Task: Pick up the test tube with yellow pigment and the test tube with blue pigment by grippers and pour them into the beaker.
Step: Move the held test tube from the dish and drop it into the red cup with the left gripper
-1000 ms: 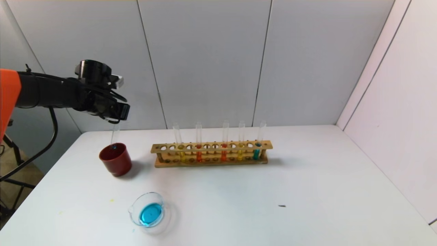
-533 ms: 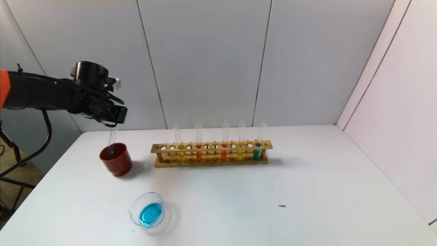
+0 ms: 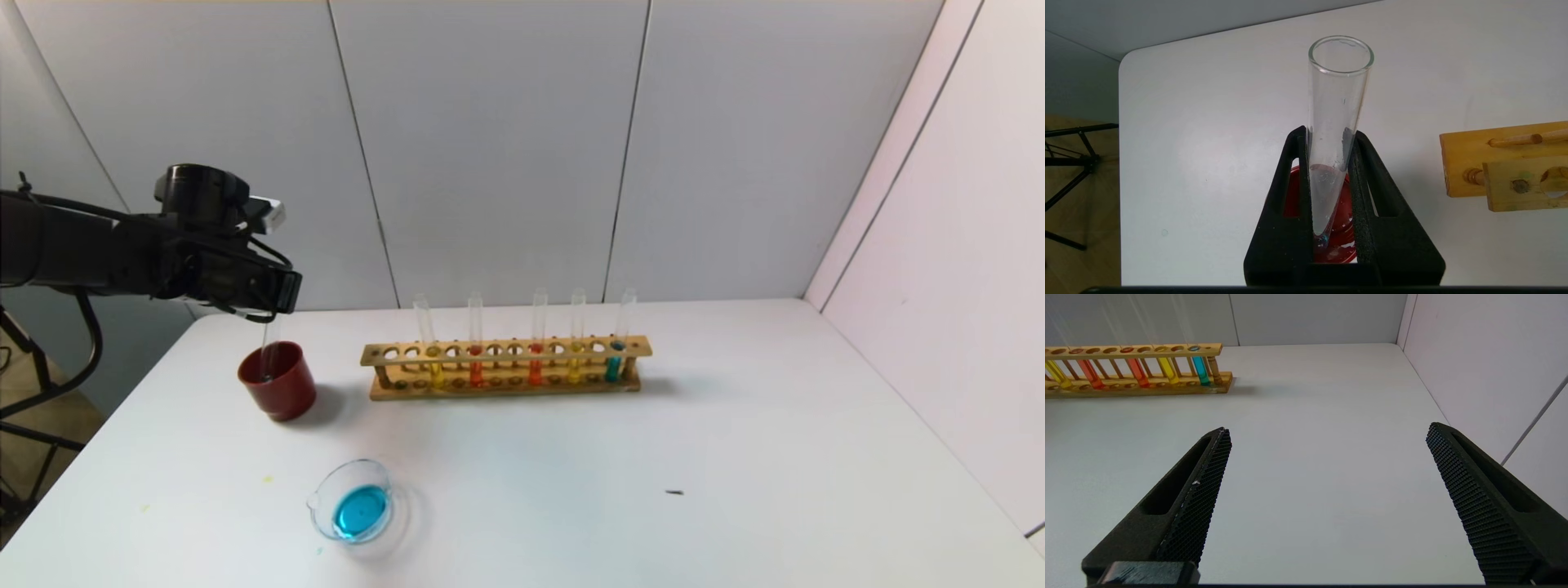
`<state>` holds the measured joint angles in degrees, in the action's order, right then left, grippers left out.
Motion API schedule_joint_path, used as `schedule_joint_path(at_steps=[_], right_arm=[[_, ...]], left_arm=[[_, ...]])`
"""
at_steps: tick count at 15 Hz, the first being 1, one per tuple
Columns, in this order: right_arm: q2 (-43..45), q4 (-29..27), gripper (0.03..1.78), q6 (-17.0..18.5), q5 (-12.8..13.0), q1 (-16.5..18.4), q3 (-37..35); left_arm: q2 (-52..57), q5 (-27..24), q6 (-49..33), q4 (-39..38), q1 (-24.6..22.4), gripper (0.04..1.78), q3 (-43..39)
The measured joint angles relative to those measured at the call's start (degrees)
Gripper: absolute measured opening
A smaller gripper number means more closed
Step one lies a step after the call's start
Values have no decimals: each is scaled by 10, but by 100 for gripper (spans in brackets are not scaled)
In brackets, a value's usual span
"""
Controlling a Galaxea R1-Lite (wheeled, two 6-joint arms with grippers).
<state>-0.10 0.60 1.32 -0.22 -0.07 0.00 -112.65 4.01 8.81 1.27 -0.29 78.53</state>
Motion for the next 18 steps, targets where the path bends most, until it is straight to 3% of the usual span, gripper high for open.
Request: schedule_joint_path(at_steps=[13,15,18], right_arm=[[0,0,174,0,0,0,0],[0,0,174,0,0,0,0],[0,0,174,0,0,0,0]], left_arm=[[17,-3,0,-157,-6,36,-143],[24,-4,2,-159,-6,50,-149],[36,-4,4,-159,-6,94,-155]])
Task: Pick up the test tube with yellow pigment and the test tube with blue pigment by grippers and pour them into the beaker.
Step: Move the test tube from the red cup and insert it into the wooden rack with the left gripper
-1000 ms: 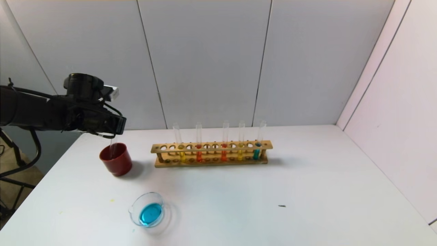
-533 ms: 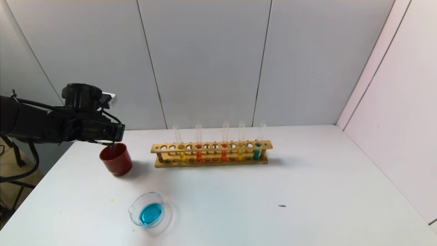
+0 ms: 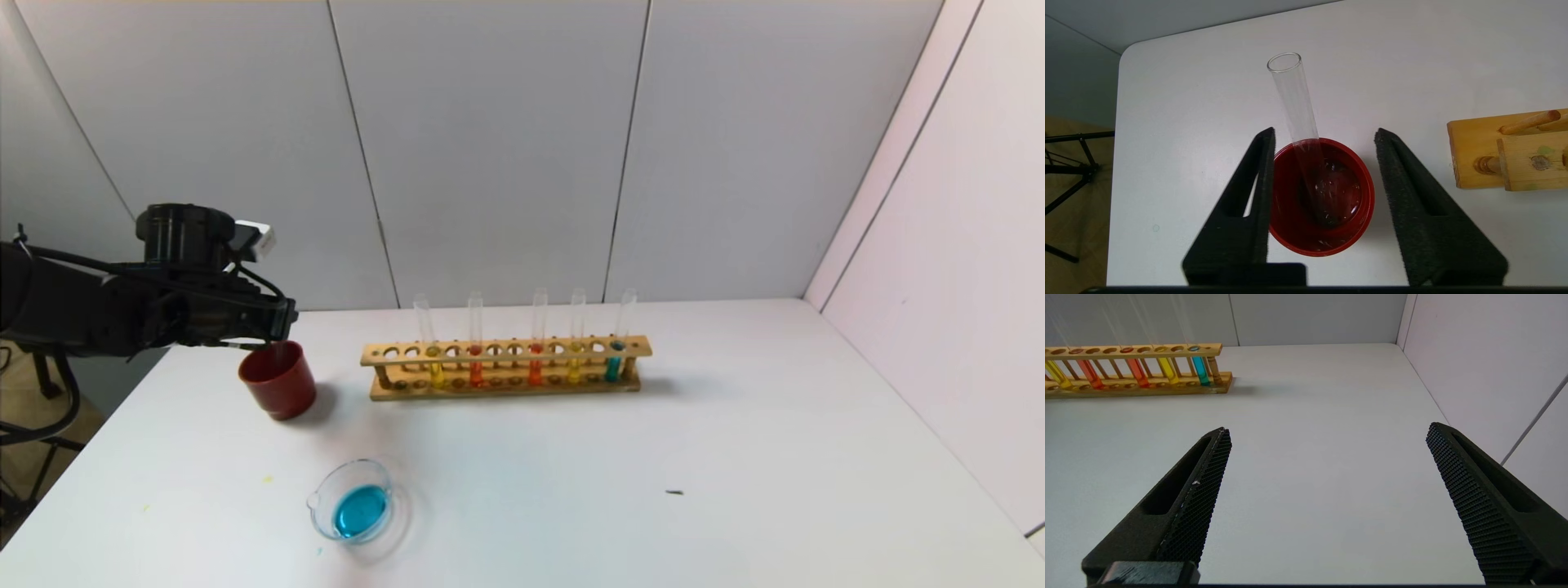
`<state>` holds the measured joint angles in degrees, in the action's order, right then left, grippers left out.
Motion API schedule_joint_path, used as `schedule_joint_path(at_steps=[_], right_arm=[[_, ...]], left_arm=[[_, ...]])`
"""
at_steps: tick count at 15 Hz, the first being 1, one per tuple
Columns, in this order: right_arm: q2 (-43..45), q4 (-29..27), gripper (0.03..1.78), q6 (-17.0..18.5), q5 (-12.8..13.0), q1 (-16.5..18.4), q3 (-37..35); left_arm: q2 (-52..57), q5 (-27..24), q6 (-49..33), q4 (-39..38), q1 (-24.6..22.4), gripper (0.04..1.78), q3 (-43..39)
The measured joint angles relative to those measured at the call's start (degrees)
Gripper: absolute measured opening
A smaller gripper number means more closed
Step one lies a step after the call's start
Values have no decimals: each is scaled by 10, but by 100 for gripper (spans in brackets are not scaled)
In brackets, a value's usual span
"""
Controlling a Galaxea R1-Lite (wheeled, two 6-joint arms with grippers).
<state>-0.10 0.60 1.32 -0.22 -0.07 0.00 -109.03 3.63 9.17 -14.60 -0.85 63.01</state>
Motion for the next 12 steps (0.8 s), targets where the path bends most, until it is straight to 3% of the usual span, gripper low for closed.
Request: schedule_joint_path(at_steps=[3,5,7,12], right_arm=[[0,0,174,0,0,0,0],[0,0,174,0,0,0,0],[0,0,174,0,0,0,0],[0,0,174,0,0,0,0]], left_arm=[[12,-2,0,0,0,142,-10],[27,-4,1,0,1,163,-20],[44,-6,1,1,8,173,-33],[114,-7,-5,0,50,175,-98]])
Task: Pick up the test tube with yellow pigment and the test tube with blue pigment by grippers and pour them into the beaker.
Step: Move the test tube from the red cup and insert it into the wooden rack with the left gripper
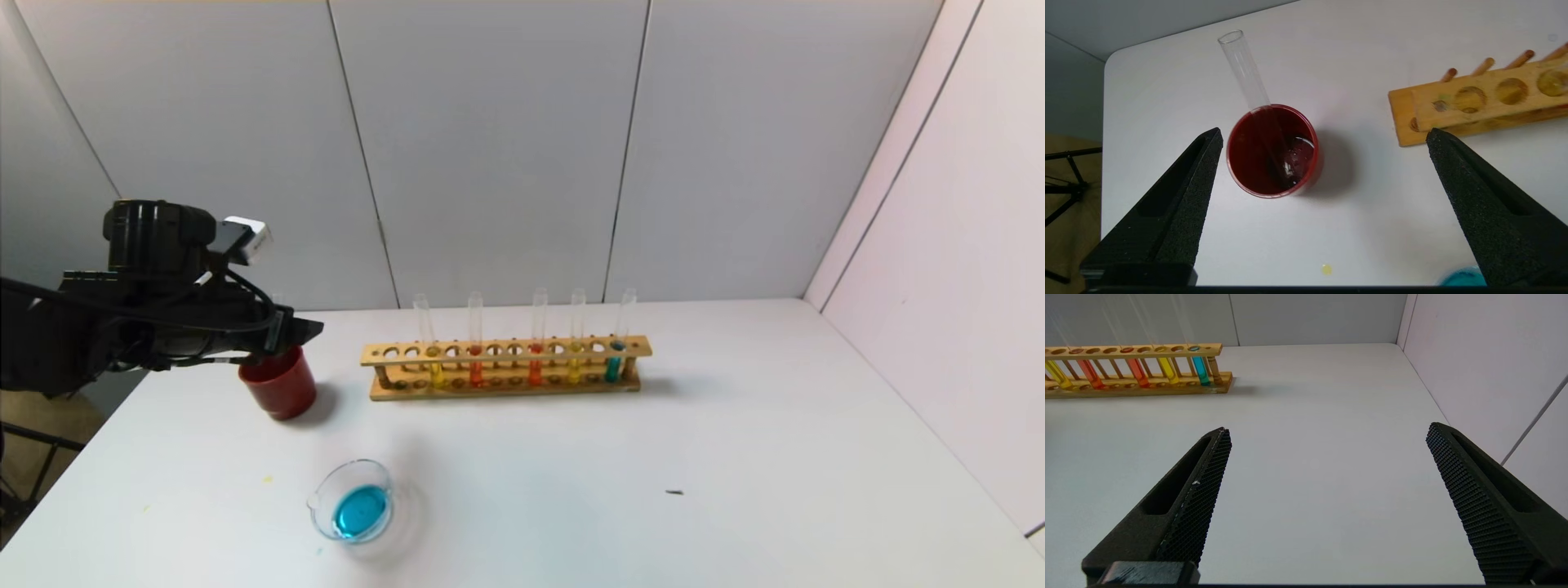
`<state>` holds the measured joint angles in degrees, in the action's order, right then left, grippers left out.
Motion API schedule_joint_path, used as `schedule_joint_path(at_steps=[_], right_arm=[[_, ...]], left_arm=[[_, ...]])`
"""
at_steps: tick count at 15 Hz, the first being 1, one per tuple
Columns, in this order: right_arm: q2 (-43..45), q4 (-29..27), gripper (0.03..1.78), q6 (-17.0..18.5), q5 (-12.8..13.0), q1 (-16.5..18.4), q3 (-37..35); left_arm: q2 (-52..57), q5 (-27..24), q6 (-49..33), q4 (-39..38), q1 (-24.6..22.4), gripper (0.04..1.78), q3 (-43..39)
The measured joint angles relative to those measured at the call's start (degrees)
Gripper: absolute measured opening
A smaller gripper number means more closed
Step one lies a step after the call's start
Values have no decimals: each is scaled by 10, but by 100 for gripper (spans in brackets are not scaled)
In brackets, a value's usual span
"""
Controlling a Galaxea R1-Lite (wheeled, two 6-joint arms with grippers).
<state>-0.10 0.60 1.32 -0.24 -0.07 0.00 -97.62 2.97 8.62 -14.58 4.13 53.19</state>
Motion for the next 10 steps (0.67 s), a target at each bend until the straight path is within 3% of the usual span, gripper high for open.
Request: schedule_joint_path(at_steps=[4,7,10], right_arm=[[0,0,174,0,0,0,0],[0,0,174,0,0,0,0],[0,0,174,0,0,0,0]], left_arm=[[67,13,-72,-1,81,175,-55],[85,58,-116,-11,138,175,-74],[76,62,-133,-45,157,175,-77]])
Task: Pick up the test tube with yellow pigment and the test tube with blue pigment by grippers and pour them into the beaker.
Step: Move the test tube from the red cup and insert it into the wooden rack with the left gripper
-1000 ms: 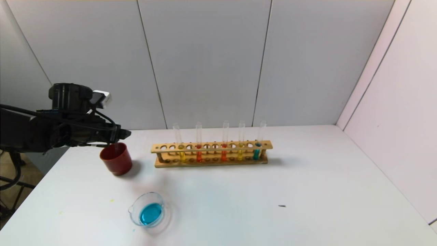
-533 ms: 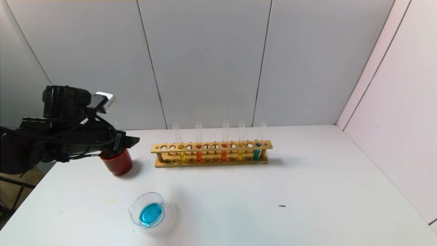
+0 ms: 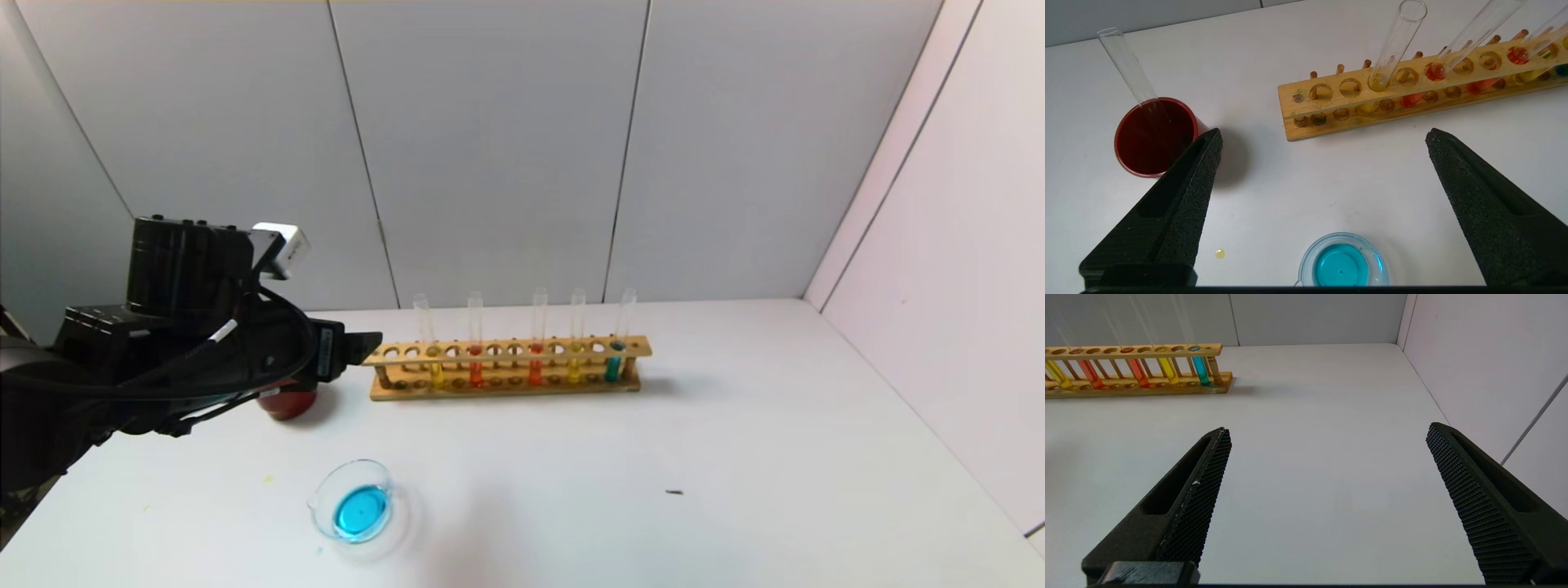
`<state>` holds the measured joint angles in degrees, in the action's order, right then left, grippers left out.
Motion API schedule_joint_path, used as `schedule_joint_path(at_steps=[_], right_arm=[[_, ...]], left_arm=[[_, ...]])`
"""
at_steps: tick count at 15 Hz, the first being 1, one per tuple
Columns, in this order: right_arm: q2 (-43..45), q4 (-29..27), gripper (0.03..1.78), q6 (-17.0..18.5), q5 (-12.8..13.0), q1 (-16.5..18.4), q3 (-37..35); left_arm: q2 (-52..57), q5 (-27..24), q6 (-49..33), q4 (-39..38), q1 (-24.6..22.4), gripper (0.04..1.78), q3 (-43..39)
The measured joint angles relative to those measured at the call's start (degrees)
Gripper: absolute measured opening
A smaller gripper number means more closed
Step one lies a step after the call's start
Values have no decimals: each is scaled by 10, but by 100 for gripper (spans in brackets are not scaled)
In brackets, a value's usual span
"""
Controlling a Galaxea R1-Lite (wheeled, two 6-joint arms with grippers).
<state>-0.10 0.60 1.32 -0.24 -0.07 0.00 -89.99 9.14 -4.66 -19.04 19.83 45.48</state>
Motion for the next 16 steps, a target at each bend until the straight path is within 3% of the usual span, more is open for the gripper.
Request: schedule_joint_path(at_steps=[8,16], right_arm=[[0,0,174,0,0,0,0],[0,0,174,0,0,0,0]], left_arm=[[-105,11,-7,-81,4,175,45],[-201,57,-10,-93,34,175,119]])
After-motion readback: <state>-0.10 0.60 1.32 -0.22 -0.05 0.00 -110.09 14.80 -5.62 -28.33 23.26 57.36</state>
